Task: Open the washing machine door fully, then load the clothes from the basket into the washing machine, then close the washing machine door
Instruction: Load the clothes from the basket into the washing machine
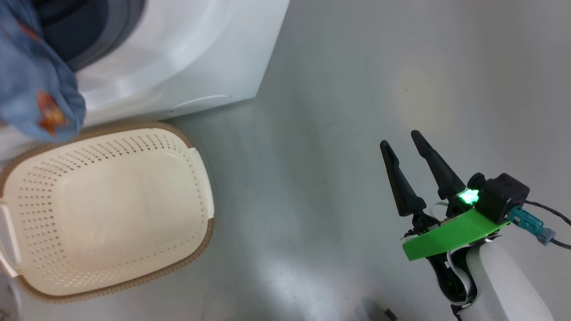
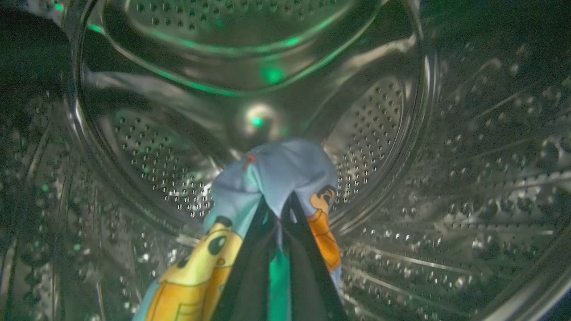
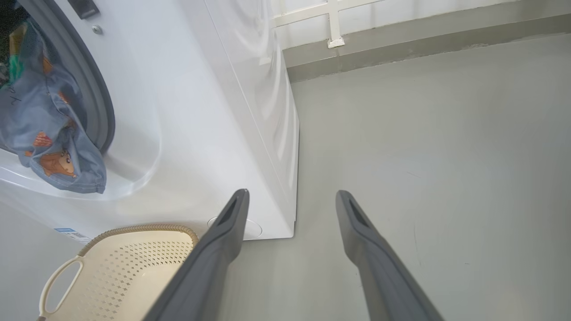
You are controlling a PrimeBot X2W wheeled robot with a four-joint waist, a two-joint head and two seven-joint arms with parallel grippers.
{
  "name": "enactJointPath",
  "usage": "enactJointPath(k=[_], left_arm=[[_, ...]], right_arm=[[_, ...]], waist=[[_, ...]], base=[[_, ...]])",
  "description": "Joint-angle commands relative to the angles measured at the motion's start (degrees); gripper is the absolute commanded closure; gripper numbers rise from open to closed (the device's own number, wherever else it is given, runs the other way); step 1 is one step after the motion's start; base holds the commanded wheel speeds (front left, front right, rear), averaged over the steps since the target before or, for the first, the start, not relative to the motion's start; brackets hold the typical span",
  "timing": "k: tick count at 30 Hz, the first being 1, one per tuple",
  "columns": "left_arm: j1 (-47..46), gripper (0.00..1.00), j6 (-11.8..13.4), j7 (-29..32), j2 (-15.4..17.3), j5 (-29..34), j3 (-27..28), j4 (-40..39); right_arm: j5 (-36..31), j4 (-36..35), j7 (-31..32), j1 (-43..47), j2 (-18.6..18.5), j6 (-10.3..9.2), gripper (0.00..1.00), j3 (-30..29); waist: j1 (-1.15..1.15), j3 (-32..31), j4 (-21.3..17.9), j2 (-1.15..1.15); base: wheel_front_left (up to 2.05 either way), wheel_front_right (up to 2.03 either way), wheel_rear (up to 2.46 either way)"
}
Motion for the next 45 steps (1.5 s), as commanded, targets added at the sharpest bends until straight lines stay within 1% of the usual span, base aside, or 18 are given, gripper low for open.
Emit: enactJointPath(k=[1, 4, 8, 9, 10, 11, 12, 23, 28, 31, 35, 45], left_arm=[[-1.25, 1.0, 0.36, -0.32, 3.13, 1.38, 1.83, -5.15], [-0.46, 1.0, 0.25, -0.32, 2.51, 2.73, 3.28, -8.61], [0.83, 1.0, 0.01, -0.32, 1.75, 3.57, 3.71, -6.68], [1.1, 0.91, -0.07, -0.32, 1.65, 3.7, 3.88, -5.47], [1.2, 0.56, -0.12, -0.32, 1.52, 3.71, 4.1, -4.13], [1.1, 0.13, -0.16, -0.32, 1.53, 3.93, 4.24, -3.5], [1.11, 0.0, -0.19, -0.32, 1.53, 4.19, 4.33, -2.88], [2.88, 0.0, -0.63, -0.32, 0.05, 4.89, 5.72, 0.68], [5.35, 0.0, -0.87, -0.32, -1.58, 4.53, 6.39, 0.48], [7.65, 0.0, -0.99, -0.32, -2.89, 4.34, 6.8, -0.91], [12.96, 0.0, -1.1, -0.32, -5.21, 4.1, 8.16, -3.85], [27.03, 0.0, -1.23, -0.32, -9.34, 4.73, 10.1, -15.09]], right_arm=[[0.01, -1.45, -0.28, 0.1, 0.24, 0.16, 0.0, 1.06], [0.12, -1.44, -0.28, -0.3, 0.29, 0.16, 0.0, 0.99], [0.19, -1.29, -0.28, -0.46, 0.27, 0.16, 0.0, 1.02], [0.18, -1.23, -0.28, -0.5, 0.3, 0.16, 0.0, 1.09], [0.17, -1.2, -0.28, -0.52, 0.3, 0.16, 0.0, 1.16], [0.16, -1.22, -0.28, -0.59, 0.3, 0.16, 0.0, 1.2], [0.14, -1.23, -0.28, -0.66, 0.3, 0.16, 0.0, 1.24], [0.05, -1.27, -0.28, -0.83, -0.24, 0.16, 0.0, 1.08], [-0.12, -1.22, -0.28, -0.8, -0.52, 0.16, 0.0, 1.15], [-0.26, -1.25, -0.28, -0.72, -0.84, 0.16, 0.0, 1.02], [-0.26, -1.21, -0.28, -0.6, -1.64, 0.16, 0.0, 0.81], [-0.41, -1.05, -0.28, 1.27, -3.03, 0.16, 0.0, -0.87]], waist=[[0.0, 1.48, -0.75, 0.0], [0.0, 2.05, -0.66, 0.0], [0.0, 2.18, -0.48, 0.0], [0.0, 2.13, -0.45, 0.0], [0.0, 2.13, -0.39, 0.0], [0.0, 2.2, -0.33, 0.0], [0.0, 2.22, -0.27, 0.0], [0.0, 1.9, 0.97, 0.0], [0.0, 1.34, 1.8, 0.0], [0.0, 0.91, 2.47, 0.0], [0.0, -0.05, 3.72, 0.0], [0.0, -2.58, 6.75, 0.0]], base=[[0.0, 0.0, 0.0], [0.0, 0.0, 0.0], [0.0, 0.0, 0.0], [0.0, 0.0, 0.0], [0.0, 0.0, 0.0], [0.0, 0.0, 0.0], [0.0, 0.0, 0.0], [0.0, 0.0, 0.0], [0.0, 0.0, 0.0], [0.0, 0.0, 0.0], [0.0, 0.0, 0.0], [0.0, 0.0, 0.0]])
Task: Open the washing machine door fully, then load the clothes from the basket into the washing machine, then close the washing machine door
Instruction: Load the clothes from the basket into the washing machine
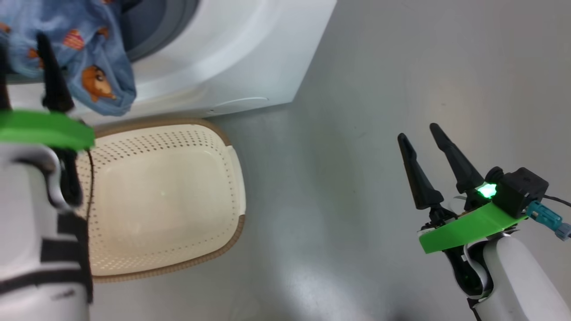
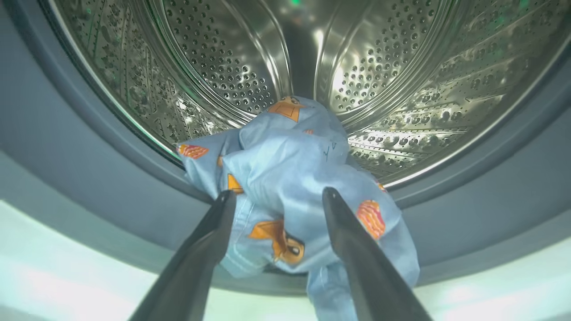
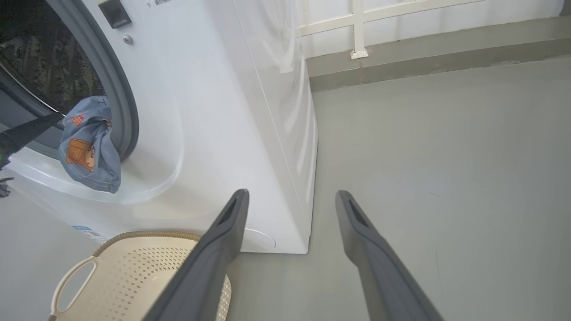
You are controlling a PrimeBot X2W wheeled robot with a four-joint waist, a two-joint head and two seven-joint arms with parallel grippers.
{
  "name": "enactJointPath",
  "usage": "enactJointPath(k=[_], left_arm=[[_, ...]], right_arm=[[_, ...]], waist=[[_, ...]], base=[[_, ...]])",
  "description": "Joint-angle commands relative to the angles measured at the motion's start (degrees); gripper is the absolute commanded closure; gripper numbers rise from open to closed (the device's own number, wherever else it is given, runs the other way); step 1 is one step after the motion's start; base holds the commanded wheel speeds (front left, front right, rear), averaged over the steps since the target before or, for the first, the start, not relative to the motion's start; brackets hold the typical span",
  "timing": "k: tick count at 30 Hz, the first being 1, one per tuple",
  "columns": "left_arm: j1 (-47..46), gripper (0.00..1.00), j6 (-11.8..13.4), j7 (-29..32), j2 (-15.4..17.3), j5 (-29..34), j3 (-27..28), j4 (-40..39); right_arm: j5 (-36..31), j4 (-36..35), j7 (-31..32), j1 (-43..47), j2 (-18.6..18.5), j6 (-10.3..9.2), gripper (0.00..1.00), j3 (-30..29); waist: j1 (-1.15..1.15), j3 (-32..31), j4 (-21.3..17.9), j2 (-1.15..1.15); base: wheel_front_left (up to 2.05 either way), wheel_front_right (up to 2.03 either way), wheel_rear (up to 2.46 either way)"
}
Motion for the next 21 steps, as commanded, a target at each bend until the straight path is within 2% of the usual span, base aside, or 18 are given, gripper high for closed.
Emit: enactJointPath(k=[1, 13, 21], left_arm=[[4.36, 0.0, -0.13, -0.29, 1.24, 0.73, 1.12, -3.96], [21.72, 0.0, -0.15, -0.29, -1.12, 0.54, 1.36, -16.43], [29.22, 0.0, -0.15, -0.29, -1.56, -0.52, 1.46, -23.03]], right_arm=[[-0.34, -1.02, -0.27, 2.33, -0.8, 0.16, 0.0, 0.47], [-0.11, -0.42, -0.27, 3.87, -2.04, 0.16, 0.0, 0.61], [0.13, -0.4, -0.27, 4.68, -2.72, 0.16, 0.0, 0.36]], waist=[[0.0, -1.33, 1.3, 0.0], [0.0, -3.88, 2.91, 0.0], [0.0, -4.96, 3.52, 0.0]], base=[[0.0, 0.0, 0.0], [0.0, 0.0, 0.0], [0.0, 0.0, 0.0]])
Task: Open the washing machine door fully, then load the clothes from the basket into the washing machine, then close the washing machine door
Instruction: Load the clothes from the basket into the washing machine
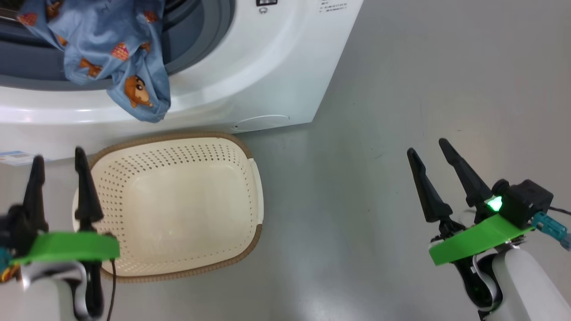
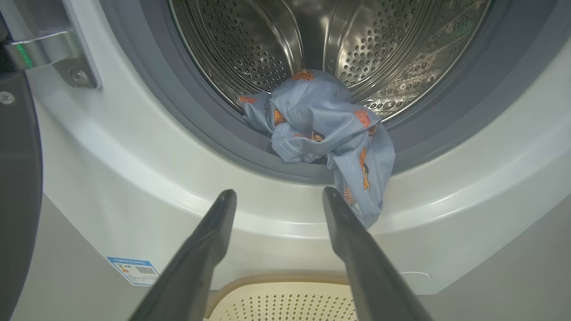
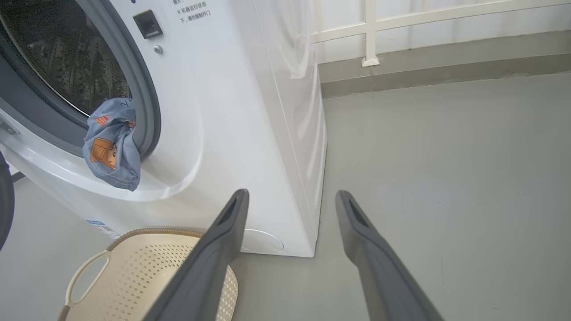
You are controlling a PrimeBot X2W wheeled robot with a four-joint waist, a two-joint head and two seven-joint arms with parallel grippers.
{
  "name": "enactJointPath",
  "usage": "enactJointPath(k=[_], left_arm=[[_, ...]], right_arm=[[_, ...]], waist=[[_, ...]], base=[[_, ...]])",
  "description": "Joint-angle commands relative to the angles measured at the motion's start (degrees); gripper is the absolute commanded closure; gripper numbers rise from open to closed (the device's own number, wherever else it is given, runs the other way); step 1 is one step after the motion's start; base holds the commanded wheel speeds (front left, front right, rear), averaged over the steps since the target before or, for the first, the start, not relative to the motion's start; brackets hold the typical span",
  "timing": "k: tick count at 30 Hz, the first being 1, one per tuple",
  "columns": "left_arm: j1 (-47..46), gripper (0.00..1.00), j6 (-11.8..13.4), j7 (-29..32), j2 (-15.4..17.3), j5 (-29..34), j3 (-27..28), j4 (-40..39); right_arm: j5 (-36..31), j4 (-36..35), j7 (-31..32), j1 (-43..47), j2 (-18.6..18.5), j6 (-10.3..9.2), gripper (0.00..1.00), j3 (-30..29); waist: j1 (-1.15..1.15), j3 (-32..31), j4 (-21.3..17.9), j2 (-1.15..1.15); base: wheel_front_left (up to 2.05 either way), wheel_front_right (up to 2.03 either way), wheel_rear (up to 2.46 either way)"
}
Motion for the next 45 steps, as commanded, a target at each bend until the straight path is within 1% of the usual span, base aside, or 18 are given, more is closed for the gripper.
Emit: enactJointPath(k=[1, 4, 10, 15, 19, 24, 31, 38, 45], left_arm=[[2.74, 0.0, -0.15, -0.3, 1.12, -0.96, 1.38, -2.9], [6.02, 0.0, -0.03, -0.3, 1.09, -2.05, 0.86, -5.59], [9.94, 0.0, 1.49, -0.3, 1.08, -3.34, -0.68, -9.34], [10.07, 0.0, 2.2, -0.3, 1.08, -3.85, -1.93, -10.13], [8.64, 0.0, 2.03, -0.3, 1.08, -4.06, -2.52, -9.05], [4.75, 0.0, 1.4, -0.3, 1.08, -4.55, -2.97, -6.17], [-2.71, 0.0, 0.47, -0.3, 1.26, -2.74, -3.64, -1.48], [-11.86, 0.0, -0.03, -0.3, 3.03, -0.73, -5.79, 5.03], [-18.89, 0.0, -0.13, -0.3, 5.79, 1.0, -9.57, 10.97]], right_arm=[[0.14, -1.18, -0.27, 2.44, -0.75, 0.16, 0.0, 0.91], [0.21, -1.27, -0.27, 2.9, -1.03, 0.16, 0.0, 0.7], [0.25, -1.28, -0.27, 3.21, -1.05, 0.16, 0.0, 0.11], [0.14, -1.34, -0.27, 3.26, -0.87, 0.16, 0.0, 0.01], [0.07, -1.43, -0.27, 2.91, -0.67, 0.16, 0.0, -0.15], [-0.07, -1.69, -0.27, 2.66, -0.36, 0.16, 0.0, -0.57], [-0.29, -2.03, -0.27, 1.65, -0.1, 0.16, 0.0, -0.61], [-0.35, -2.03, -0.27, 0.62, 0.11, 0.16, 0.0, -0.14], [-0.26, -1.99, -0.27, -0.23, 0.34, 0.16, 0.0, 0.59]], waist=[[0.0, -0.39, 0.08, 0.0], [0.0, -0.68, -0.15, 0.0], [0.0, -0.91, -0.59, 0.0], [0.0, -0.91, -0.82, 0.0], [0.0, -0.46, -0.93, 0.0], [0.0, 0.39, -0.76, 0.0], [0.0, 2.19, -0.43, 0.0], [0.0, 3.72, -0.4, 0.0], [0.0, 4.86, -0.93, 0.0]], base=[[0.0, 0.0, 0.0], [0.0, 0.0, 0.0], [0.0, 0.0, 0.0], [0.0, 0.0, 0.0], [0.0, 0.0, 0.0], [0.0, 0.0, 0.0], [0.0, 0.0, 0.0], [0.0, 0.0, 0.0], [0.0, 0.0, 0.0]])
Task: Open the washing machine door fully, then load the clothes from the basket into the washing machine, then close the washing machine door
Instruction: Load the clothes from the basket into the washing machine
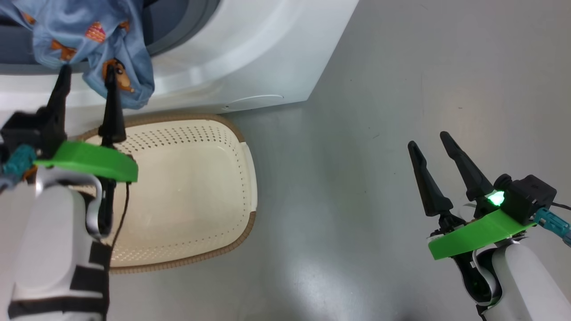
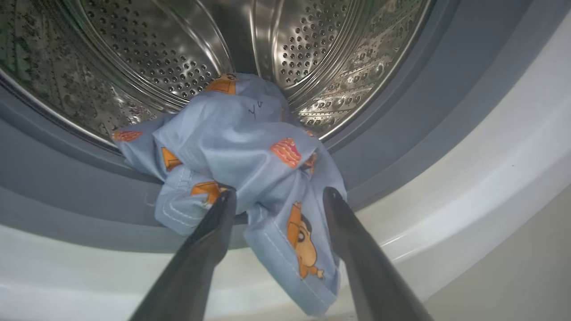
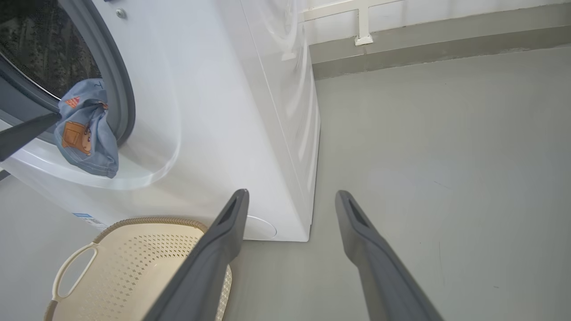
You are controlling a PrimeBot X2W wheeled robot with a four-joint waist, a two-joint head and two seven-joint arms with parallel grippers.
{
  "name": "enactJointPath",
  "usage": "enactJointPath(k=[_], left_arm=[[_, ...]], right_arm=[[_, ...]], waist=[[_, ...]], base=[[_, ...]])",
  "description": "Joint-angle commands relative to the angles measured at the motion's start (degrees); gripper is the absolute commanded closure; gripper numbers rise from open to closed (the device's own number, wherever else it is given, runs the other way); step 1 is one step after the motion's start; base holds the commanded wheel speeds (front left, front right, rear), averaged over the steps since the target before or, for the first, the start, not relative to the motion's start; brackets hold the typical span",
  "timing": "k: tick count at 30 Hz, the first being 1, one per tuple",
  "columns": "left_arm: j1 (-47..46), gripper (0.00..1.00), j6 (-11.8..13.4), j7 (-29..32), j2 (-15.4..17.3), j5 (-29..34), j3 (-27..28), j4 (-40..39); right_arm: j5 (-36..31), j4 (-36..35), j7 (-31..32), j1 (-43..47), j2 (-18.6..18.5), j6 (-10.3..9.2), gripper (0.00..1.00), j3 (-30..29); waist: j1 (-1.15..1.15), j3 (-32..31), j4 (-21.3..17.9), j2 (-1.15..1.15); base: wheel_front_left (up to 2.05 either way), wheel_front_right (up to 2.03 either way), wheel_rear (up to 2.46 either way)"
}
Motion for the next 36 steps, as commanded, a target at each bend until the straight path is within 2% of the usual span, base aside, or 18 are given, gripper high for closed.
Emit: enactJointPath(k=[1, 10, 15, 16, 17, 18, 19, 20, 29, 36], left_arm=[[-1.26, 0.0, -0.13, -0.3, 2.37, 0.37, 1.01, -0.48], [-5.87, 0.0, -0.14, -0.3, 5.33, 2.02, -0.83, 5.72], [-7.65, 0.0, -0.15, -0.3, 5.71, 3.08, -0.65, 8.37], [-8.02, 0.05, -0.15, -0.3, 5.74, 3.24, -0.65, 8.83], [-8.39, 0.26, -0.15, -0.3, 5.78, 3.37, -0.65, 9.38], [-8.73, 0.54, -0.15, -0.3, 5.8, 3.46, -0.71, 10.0], [-9.04, 0.68, -0.15, -0.3, 5.87, 3.66, -0.93, 10.75], [-9.35, 0.98, -0.15, -0.3, 5.9, 3.75, -1.08, 11.38], [-12.7, 1.0, -0.15, -0.3, 6.56, 3.28, -1.68, 14.87], [-17.03, 1.0, -0.15, -0.3, 7.32, -0.29, -0.18, 17.32]], right_arm=[[-0.18, -1.22, -0.28, 0.2, -0.15, 0.16, 0.0, 1.29], [-0.15, -1.23, -0.28, -0.09, 0.19, 0.16, 0.0, 1.76], [-0.15, -1.3, -0.28, -0.03, 0.21, 0.16, 0.0, 1.78], [-0.14, -1.28, -0.28, -0.06, 0.21, 0.16, 0.0, 1.79], [-0.15, -1.27, -0.28, -0.11, 0.22, 0.16, 0.0, 1.81], [-0.14, -1.27, -0.28, -0.15, 0.22, 0.16, 0.0, 1.87], [-0.13, -1.26, -0.28, -0.19, 0.22, 0.16, 0.0, 1.92], [-0.12, -1.25, -0.28, -0.22, 0.23, 0.16, 0.0, 1.96], [-0.04, -1.43, -0.28, -0.54, 0.26, 0.16, 0.0, 1.91], [0.13, -1.48, -0.28, -0.82, 0.67, 0.16, 0.0, 2.13]], waist=[[0.0, 0.24, -0.21, 0.0], [0.0, 0.67, -0.95, 0.0], [0.0, 0.78, -0.97, 0.0], [0.0, 0.81, -0.96, 0.0], [0.0, 0.85, -0.95, 0.0], [0.0, 0.87, -0.96, 0.0], [0.0, 0.86, -0.97, 0.0], [0.0, 0.86, -0.99, 0.0], [0.0, 1.35, -1.2, 0.0], [0.0, 1.89, -1.93, 0.0]], base=[[0.0, 0.0, 0.0], [0.0, 0.0, 0.0], [0.0, 0.0, 0.0], [0.0, 0.0, 0.0], [0.0, 0.0, 0.0], [0.0, 0.0, 0.0], [0.0, 0.0, 0.0], [0.0, 0.0, 0.0], [0.0, 0.0, 0.0], [0.0, 0.0, 0.0]])
